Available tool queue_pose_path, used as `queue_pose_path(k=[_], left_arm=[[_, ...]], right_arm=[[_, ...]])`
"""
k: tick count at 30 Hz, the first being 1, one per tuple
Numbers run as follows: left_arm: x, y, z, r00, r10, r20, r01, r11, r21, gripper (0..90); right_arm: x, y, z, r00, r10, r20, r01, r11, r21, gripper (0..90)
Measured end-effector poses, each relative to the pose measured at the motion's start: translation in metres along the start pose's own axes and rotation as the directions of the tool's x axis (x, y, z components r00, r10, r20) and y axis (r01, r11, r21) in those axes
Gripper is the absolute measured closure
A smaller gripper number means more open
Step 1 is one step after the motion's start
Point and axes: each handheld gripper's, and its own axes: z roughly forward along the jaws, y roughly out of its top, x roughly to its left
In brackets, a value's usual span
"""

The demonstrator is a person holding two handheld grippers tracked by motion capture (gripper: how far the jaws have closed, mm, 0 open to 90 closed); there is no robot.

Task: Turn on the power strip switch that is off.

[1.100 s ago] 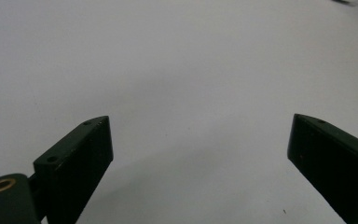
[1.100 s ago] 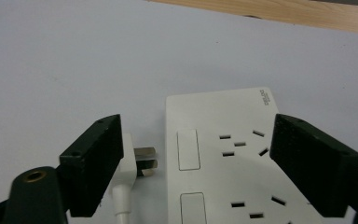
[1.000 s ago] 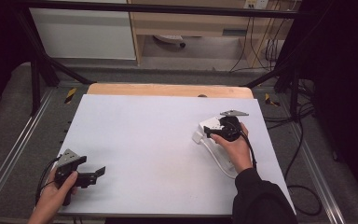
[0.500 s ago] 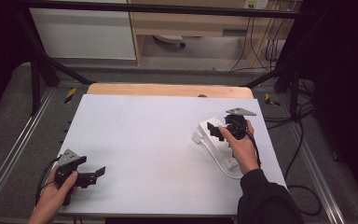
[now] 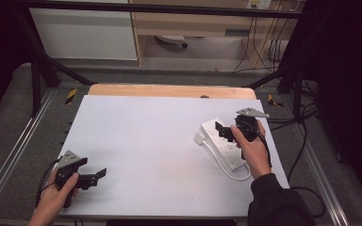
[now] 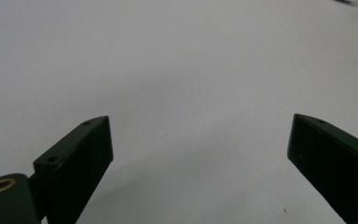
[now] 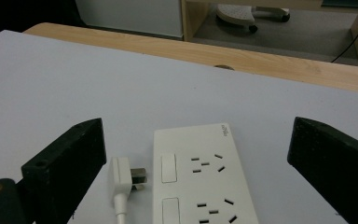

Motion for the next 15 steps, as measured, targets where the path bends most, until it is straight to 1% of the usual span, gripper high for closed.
queue_pose_path(k=[6,11,15], left_arm=[[0.0,0.0,0.0,1.0,0.001,0.0,-0.001,1.0,0.001,6.7],[0.0,0.0,0.0,1.0,0.002,-0.001,-0.002,1.0,0.001,6.7],[0.0,0.0,0.0,1.0,0.0,-0.001,0.0,1.0,0.001,6.7]], right_arm=[[-0.003,0.0,-0.014,0.9999,-0.015,-0.001,0.015,1.0,-0.011,4.5],[-0.007,-0.003,-0.027,0.9999,-0.01,-0.002,0.01,1.0,-0.017,4.3],[-0.01,-0.007,-0.037,0.9996,-0.029,0.007,0.029,0.999,-0.014,4.2]])
